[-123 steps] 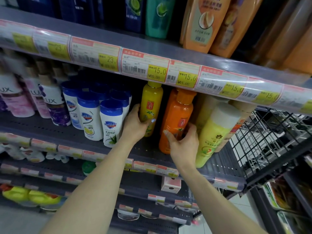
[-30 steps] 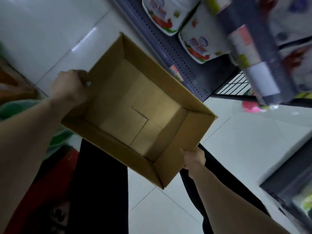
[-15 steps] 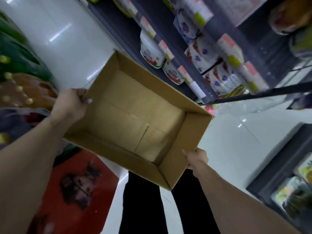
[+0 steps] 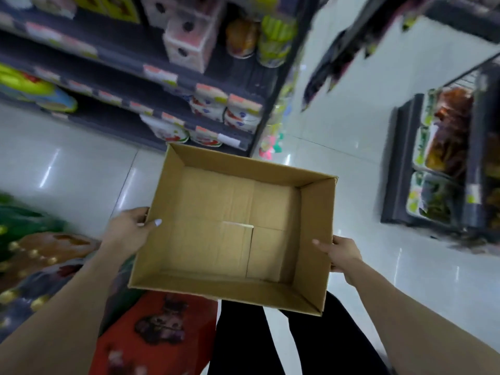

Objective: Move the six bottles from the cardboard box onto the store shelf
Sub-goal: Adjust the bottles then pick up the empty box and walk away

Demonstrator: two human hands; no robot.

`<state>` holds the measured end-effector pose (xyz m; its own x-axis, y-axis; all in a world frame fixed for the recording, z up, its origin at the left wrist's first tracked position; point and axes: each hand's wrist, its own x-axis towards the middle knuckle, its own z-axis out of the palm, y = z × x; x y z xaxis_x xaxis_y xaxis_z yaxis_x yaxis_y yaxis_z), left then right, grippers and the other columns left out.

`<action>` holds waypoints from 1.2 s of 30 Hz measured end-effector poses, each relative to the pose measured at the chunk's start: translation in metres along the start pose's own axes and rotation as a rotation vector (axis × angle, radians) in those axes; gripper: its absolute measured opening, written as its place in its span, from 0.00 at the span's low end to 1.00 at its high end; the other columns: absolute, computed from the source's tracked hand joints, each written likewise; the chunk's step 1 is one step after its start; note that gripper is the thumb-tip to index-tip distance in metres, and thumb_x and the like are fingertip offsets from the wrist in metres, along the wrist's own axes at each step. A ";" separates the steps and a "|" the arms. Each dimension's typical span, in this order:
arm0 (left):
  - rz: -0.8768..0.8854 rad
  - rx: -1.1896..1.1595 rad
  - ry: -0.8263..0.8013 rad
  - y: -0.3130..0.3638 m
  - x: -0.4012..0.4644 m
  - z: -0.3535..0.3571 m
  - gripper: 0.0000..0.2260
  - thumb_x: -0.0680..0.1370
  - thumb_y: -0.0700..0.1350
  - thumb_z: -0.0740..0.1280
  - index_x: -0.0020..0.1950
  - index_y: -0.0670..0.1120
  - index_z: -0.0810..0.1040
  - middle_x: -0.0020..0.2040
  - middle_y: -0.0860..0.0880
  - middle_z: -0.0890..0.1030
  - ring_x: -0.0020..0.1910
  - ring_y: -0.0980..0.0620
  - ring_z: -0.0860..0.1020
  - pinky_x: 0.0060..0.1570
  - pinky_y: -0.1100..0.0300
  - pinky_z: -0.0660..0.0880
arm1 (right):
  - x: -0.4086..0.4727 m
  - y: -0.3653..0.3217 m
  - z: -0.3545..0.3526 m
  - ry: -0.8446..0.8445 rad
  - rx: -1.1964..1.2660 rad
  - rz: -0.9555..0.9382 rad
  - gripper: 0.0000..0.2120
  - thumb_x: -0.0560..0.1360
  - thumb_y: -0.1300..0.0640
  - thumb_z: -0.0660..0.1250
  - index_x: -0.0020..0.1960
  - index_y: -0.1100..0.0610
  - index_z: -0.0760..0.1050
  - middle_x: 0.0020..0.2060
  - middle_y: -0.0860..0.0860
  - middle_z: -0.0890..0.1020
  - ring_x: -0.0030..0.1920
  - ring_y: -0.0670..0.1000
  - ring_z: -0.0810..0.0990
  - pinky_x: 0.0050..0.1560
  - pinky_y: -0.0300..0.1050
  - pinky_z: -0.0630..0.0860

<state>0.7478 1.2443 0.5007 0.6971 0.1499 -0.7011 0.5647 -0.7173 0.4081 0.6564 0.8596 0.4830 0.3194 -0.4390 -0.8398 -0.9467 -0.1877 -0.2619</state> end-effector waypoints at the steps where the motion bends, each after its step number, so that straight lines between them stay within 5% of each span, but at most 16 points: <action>1: 0.032 0.015 -0.010 0.015 -0.008 0.006 0.14 0.76 0.47 0.68 0.60 0.44 0.79 0.53 0.48 0.82 0.49 0.46 0.78 0.51 0.56 0.74 | -0.004 0.012 -0.015 0.013 0.034 0.013 0.07 0.73 0.53 0.70 0.50 0.53 0.78 0.44 0.55 0.84 0.47 0.57 0.84 0.50 0.52 0.81; 8: 0.204 0.118 -0.124 0.121 -0.052 0.084 0.09 0.75 0.45 0.69 0.53 0.44 0.81 0.48 0.45 0.84 0.46 0.44 0.81 0.48 0.53 0.77 | -0.021 0.115 -0.122 0.101 0.249 0.106 0.16 0.72 0.48 0.70 0.56 0.55 0.78 0.47 0.55 0.84 0.49 0.56 0.83 0.53 0.53 0.81; 16: 0.390 0.311 -0.258 0.253 -0.121 0.214 0.09 0.74 0.45 0.70 0.53 0.44 0.82 0.47 0.43 0.85 0.48 0.42 0.82 0.54 0.45 0.77 | -0.029 0.246 -0.251 0.197 0.540 0.172 0.09 0.72 0.48 0.71 0.46 0.54 0.81 0.43 0.54 0.85 0.45 0.55 0.83 0.42 0.46 0.80; 22: 0.548 0.439 -0.393 0.342 -0.160 0.319 0.05 0.71 0.49 0.72 0.42 0.49 0.82 0.45 0.42 0.86 0.47 0.39 0.83 0.53 0.40 0.78 | -0.037 0.331 -0.331 0.274 0.703 0.244 0.08 0.74 0.49 0.68 0.41 0.53 0.76 0.44 0.57 0.83 0.45 0.57 0.82 0.50 0.51 0.79; 28: 0.676 0.629 -0.557 0.438 -0.198 0.428 0.06 0.67 0.53 0.72 0.41 0.52 0.83 0.42 0.43 0.86 0.42 0.41 0.84 0.48 0.43 0.80 | -0.042 0.410 -0.376 0.386 0.824 0.408 0.10 0.75 0.48 0.66 0.49 0.55 0.75 0.48 0.56 0.83 0.50 0.59 0.82 0.54 0.55 0.80; 33: 0.876 0.831 -0.679 0.506 -0.253 0.530 0.05 0.74 0.44 0.70 0.47 0.44 0.82 0.37 0.46 0.82 0.37 0.44 0.80 0.38 0.59 0.73 | -0.042 0.459 -0.395 0.429 0.885 0.608 0.11 0.77 0.50 0.64 0.44 0.57 0.77 0.45 0.58 0.84 0.47 0.60 0.83 0.52 0.55 0.81; 36: 0.956 0.938 -0.740 0.539 -0.281 0.588 0.08 0.75 0.42 0.68 0.53 0.41 0.81 0.43 0.44 0.83 0.45 0.42 0.82 0.43 0.59 0.74 | -0.045 0.482 -0.412 0.443 0.918 0.711 0.11 0.78 0.50 0.63 0.44 0.57 0.76 0.44 0.58 0.82 0.46 0.60 0.82 0.48 0.52 0.80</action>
<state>0.5963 0.4155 0.5741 0.0958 -0.7622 -0.6402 -0.6263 -0.5460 0.5564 0.2037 0.4270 0.5900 -0.4588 -0.4835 -0.7455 -0.5379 0.8189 -0.2000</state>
